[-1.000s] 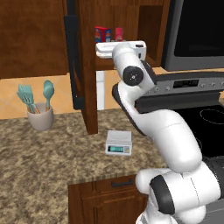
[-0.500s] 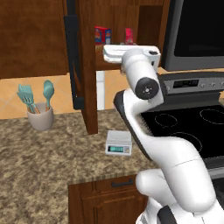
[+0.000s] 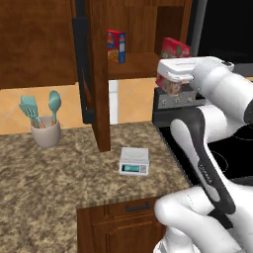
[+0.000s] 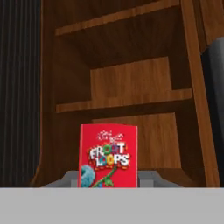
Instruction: Pick the cereal and place it on the digital scale for weighing, and close the cabinet.
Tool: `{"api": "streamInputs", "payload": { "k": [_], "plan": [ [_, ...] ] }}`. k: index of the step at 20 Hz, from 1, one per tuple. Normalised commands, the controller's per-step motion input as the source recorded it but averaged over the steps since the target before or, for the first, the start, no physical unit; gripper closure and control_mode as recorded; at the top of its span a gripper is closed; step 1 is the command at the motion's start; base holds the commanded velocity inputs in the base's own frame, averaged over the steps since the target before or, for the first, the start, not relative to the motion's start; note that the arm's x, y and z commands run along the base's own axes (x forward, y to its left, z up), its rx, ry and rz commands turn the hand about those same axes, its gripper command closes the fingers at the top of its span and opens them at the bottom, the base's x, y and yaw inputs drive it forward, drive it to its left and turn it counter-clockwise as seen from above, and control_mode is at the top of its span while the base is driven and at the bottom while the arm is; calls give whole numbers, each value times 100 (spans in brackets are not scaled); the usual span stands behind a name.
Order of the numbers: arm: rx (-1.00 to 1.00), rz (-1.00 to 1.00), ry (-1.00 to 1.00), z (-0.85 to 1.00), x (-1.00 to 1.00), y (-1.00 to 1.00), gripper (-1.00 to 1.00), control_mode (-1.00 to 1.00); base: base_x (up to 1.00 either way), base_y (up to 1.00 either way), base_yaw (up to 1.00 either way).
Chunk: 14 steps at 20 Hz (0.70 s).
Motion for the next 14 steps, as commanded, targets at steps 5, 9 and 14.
{"api": "streamInputs", "payload": {
  "k": [5, 9, 14],
  "plan": [
    [0, 57, 1, -30, -28, -72, 100, -100, 0, 0, 0],
    [0, 53, 5, -59, 0, -56, 100, -100, 0, 0, 0],
    [0, 44, 1, -87, 14, -5, 100, -100, 0, 0, 0]
  ]
}}
